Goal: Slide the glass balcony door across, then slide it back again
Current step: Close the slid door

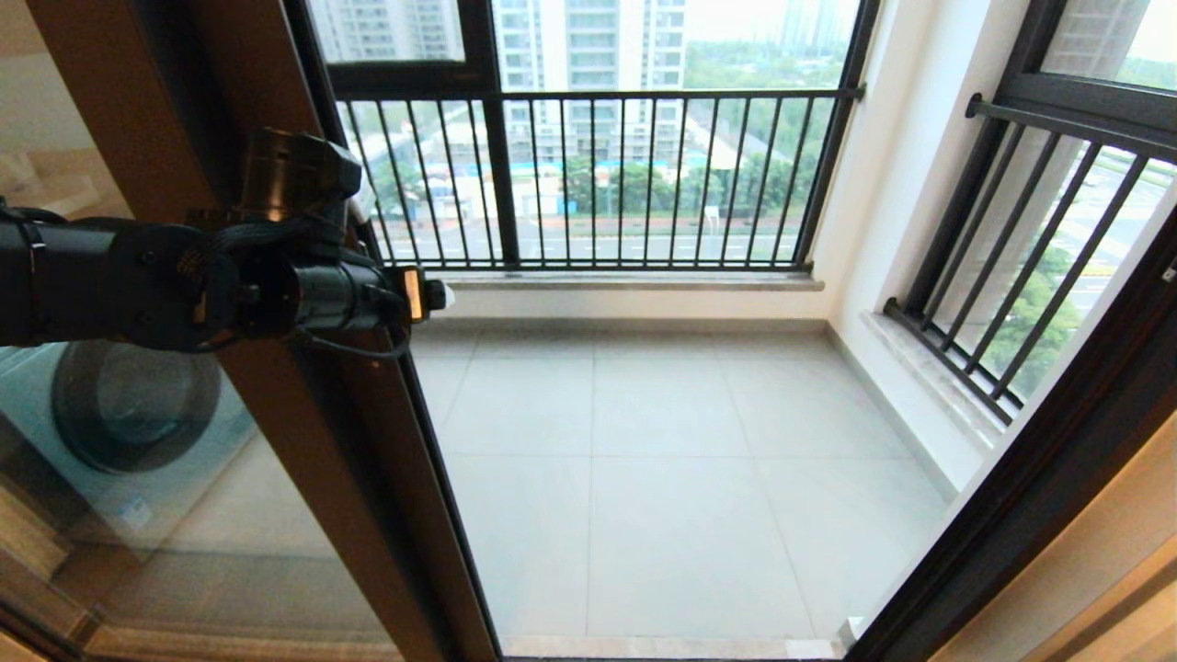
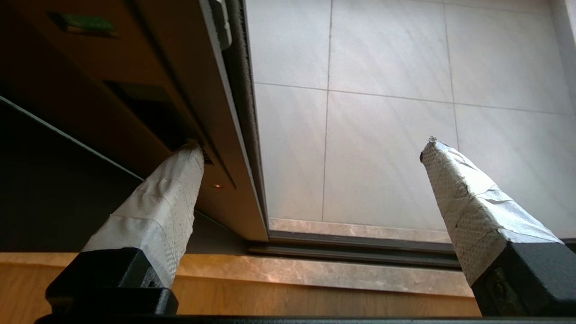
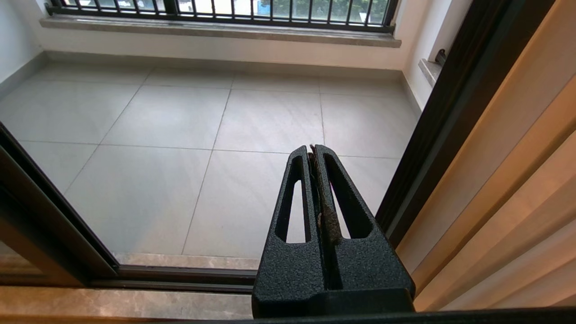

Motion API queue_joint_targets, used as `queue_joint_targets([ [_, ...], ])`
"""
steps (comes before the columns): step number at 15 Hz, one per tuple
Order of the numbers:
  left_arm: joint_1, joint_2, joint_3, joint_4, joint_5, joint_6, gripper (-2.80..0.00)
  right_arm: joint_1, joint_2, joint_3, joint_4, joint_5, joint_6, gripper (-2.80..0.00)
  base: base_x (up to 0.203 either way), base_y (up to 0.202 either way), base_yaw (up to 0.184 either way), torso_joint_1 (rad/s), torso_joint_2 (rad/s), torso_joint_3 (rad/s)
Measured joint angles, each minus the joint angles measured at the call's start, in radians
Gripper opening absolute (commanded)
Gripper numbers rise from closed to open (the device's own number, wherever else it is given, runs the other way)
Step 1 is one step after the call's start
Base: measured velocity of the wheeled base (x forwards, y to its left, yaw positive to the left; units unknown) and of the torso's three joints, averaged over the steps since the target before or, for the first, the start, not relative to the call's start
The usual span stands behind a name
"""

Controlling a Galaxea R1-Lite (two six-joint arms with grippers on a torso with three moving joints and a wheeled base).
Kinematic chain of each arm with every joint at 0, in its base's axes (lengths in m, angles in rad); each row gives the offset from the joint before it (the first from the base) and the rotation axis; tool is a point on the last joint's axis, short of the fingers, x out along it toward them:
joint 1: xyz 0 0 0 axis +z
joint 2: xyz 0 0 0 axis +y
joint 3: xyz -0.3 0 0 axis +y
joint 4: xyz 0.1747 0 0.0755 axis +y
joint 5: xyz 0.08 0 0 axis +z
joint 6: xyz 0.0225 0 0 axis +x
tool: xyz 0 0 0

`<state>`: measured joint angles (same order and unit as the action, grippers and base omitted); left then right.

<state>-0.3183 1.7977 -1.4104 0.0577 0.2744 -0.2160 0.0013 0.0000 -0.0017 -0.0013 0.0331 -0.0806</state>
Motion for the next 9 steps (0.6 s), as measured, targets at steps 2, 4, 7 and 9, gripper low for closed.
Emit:
queue_joint_targets([
  [2, 0.001, 0.003, -0.001, -0.001, 0.000, 0.000, 0.00, 0.000, 0.000, 0.000, 0.000, 0.000, 0.000, -2.80, 0.000, 0.000, 0.000, 0.000, 0.00, 0.000],
  [4, 0.001, 0.004, -0.001, -0.001, -0.006, 0.000, 0.00, 0.000, 0.000, 0.000, 0.000, 0.000, 0.000, -2.80, 0.000, 0.000, 0.000, 0.000, 0.00, 0.000],
  [7, 0.001, 0.004, 0.003, -0.033, -0.037, 0.000, 0.00, 0.000, 0.000, 0.000, 0.000, 0.000, 0.000, -2.80, 0.000, 0.000, 0.000, 0.000, 0.00, 0.000],
  [9, 0.001, 0.006, 0.021, -0.102, -0.039, 0.025, 0.00, 0.000, 0.000, 0.000, 0.000, 0.000, 0.000, -2.80, 0.000, 0.000, 0.000, 0.000, 0.00, 0.000],
])
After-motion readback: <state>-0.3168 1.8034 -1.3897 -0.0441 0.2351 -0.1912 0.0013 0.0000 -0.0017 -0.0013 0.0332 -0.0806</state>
